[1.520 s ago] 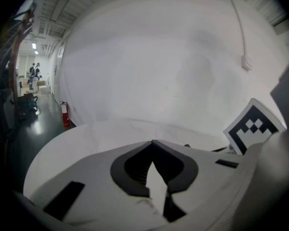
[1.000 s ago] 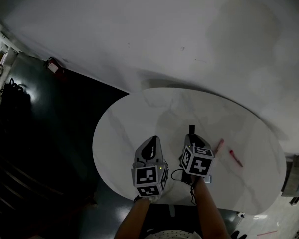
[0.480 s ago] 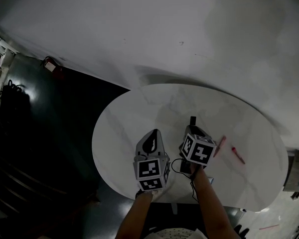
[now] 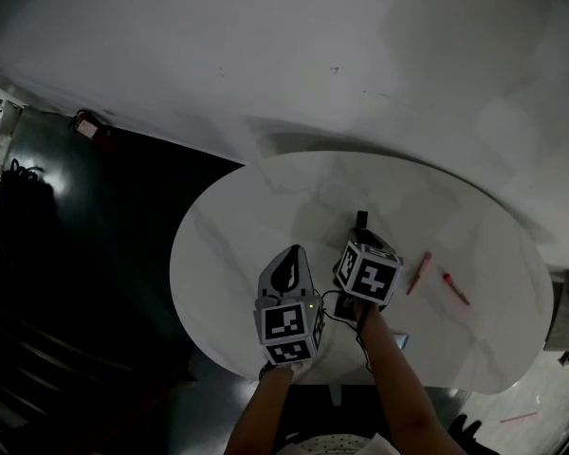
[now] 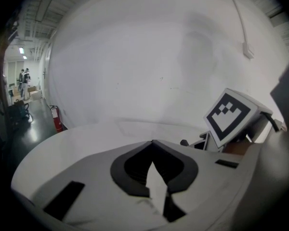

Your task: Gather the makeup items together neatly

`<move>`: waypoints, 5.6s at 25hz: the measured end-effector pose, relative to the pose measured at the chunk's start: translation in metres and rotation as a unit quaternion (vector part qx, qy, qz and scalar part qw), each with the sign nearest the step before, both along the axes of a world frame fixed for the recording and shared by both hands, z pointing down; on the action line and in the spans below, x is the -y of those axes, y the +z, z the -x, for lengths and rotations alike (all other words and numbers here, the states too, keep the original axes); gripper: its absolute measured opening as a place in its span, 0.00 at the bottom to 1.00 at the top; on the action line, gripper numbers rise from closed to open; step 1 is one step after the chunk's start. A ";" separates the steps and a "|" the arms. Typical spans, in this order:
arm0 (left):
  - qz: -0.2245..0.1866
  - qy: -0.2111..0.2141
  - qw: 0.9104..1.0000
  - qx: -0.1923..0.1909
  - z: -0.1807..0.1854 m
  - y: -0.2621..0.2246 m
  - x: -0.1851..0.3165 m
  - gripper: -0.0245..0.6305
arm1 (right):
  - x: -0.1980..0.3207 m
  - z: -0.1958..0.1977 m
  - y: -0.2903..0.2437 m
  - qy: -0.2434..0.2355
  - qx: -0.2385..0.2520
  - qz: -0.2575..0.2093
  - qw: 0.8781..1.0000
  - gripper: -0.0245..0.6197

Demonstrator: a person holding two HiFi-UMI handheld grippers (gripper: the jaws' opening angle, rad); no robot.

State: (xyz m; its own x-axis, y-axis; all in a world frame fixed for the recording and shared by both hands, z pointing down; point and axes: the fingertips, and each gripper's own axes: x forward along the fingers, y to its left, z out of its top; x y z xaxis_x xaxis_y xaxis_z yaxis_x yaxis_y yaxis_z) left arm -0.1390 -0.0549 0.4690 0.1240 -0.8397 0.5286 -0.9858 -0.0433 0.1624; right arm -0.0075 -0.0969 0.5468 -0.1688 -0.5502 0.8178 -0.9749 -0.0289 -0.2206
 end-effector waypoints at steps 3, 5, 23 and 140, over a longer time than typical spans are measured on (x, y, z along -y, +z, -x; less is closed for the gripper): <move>0.007 0.003 1.000 -0.003 -0.005 0.006 -0.001 0.10 | 0.001 -0.001 0.001 0.009 0.003 0.001 1.000 0.22; 0.008 0.005 1.000 -0.004 -0.009 0.007 -0.001 0.10 | 0.001 -0.002 0.004 0.016 -0.001 0.005 1.000 0.22; 0.016 0.011 1.000 -0.002 -0.014 0.013 0.001 0.10 | 0.004 -0.007 0.011 0.025 -0.040 0.026 0.999 0.23; 0.024 0.087 0.996 -0.005 -0.106 0.009 -0.033 0.10 | -0.079 -0.156 0.012 0.111 -0.118 -0.002 0.987 0.15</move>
State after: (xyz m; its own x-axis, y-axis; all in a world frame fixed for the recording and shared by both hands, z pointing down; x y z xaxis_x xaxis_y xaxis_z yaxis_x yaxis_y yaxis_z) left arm -0.0332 -0.0217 0.4779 0.2702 -0.7792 0.5655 -0.9625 -0.2052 0.1772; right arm 0.1486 -0.0182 0.5590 0.1508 -0.5552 0.8179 -0.9689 -0.2471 0.0109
